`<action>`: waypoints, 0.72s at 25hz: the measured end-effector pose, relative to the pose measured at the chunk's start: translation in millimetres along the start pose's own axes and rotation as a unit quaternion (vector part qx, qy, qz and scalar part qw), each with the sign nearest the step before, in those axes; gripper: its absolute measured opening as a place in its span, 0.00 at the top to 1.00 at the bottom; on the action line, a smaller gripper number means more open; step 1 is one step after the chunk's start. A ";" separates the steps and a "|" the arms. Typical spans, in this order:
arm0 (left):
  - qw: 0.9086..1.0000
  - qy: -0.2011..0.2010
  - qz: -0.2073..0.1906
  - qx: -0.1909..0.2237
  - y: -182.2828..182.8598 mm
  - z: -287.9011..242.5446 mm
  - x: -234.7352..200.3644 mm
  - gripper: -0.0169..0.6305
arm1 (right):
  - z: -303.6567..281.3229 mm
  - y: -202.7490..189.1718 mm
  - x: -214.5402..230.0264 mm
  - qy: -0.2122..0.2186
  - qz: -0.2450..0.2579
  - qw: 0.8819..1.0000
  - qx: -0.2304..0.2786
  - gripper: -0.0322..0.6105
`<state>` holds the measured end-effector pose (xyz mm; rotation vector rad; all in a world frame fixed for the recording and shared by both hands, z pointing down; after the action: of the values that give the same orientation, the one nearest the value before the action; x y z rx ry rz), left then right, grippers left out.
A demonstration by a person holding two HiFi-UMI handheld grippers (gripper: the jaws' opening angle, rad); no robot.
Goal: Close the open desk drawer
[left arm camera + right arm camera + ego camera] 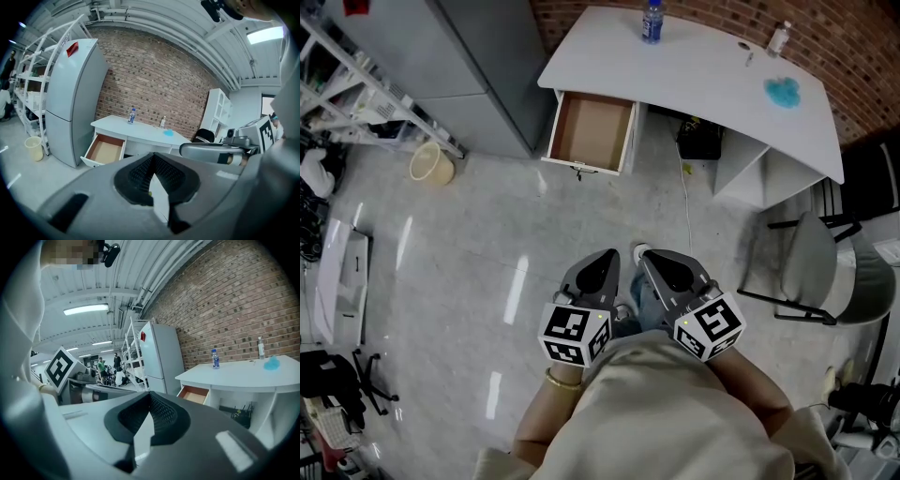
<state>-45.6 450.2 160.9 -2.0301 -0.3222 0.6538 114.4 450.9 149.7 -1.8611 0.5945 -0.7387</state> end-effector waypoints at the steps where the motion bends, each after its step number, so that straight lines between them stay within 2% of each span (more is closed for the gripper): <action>1: 1.000 0.000 0.002 0.001 1.9 -2.8 -1.3 0.97 | -3.5 2.4 2.9 0.003 0.002 1.000 -0.001 0.95; 18: 1.000 0.015 0.000 0.009 64.9 -80.7 -39.8 0.97 | -82.8 61.5 82.8 0.045 0.008 0.999 0.011 0.95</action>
<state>-34.8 340.2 151.2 -2.0214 -0.2986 0.6226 107.7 319.4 136.8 -1.8080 0.6555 -0.8181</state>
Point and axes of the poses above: the fingertips, and each gripper's own axes: z backward along the fingers, x to its right, y out of its top, the point moved 9 cm from there along z, backward along the fingers, and after that the axes turned 4 degrees about -x, right-handed, at the moved point
